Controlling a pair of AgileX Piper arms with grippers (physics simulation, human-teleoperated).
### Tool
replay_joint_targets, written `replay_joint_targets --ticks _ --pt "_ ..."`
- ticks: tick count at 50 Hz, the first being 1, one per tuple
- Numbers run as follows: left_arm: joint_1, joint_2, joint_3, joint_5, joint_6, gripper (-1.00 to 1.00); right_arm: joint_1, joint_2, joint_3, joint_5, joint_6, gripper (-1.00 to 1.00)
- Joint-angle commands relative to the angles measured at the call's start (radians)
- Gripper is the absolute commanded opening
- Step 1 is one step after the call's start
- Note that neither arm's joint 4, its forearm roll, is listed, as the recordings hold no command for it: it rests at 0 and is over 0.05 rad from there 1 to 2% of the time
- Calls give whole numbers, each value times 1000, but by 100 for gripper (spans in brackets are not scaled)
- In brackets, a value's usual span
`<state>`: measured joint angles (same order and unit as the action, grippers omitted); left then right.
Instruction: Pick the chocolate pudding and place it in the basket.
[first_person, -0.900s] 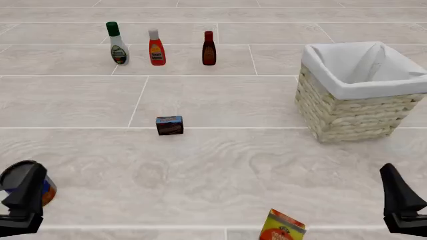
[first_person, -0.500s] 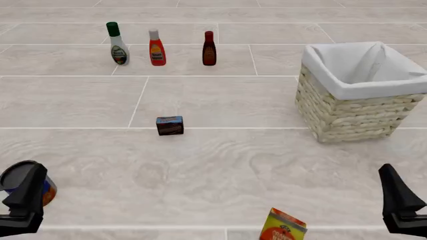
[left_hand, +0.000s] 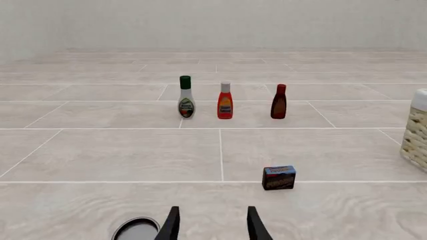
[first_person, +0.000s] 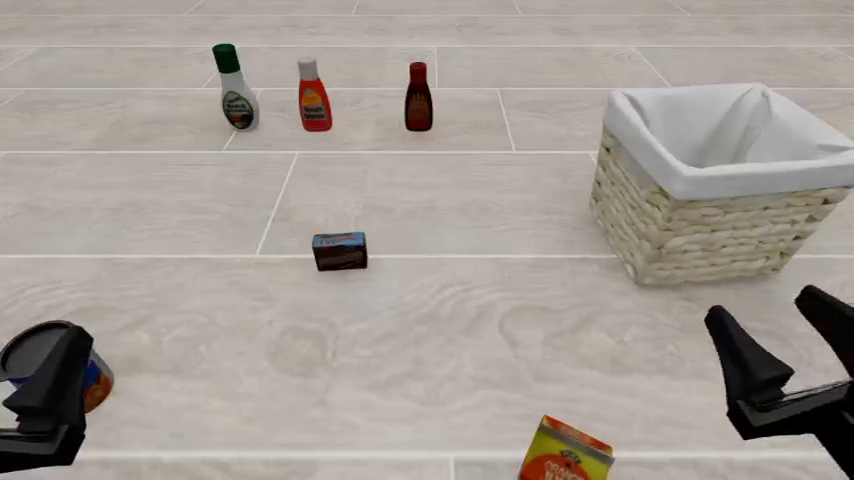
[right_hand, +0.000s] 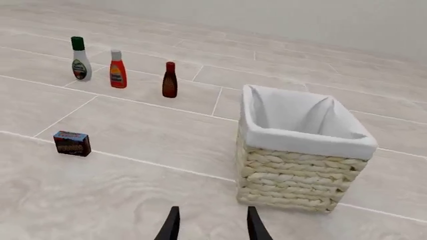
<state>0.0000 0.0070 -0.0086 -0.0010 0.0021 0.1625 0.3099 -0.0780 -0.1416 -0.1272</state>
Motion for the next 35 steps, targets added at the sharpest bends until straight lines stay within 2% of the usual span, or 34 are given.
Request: replay_joint_targets --ticks 1,10,12,14,16,35 --pt "0 0 -2 8 -3 100 112 247 -73 -95 -76 100" --pt "0 -5 3 -5 3 100 176 411 -130 -150 -84 100" --pt "0 4 5 -4 -2 100 198 421 -151 -138 -63 100" --pt "0 -4 1 0 2 100 208 460 -166 -147 -92 100" --pt "0 -4 3 -4 2 100 216 491 -183 -152 -98 100" --pt "0 -4 5 -6 3 100 306 690 -372 -80 -149 100"
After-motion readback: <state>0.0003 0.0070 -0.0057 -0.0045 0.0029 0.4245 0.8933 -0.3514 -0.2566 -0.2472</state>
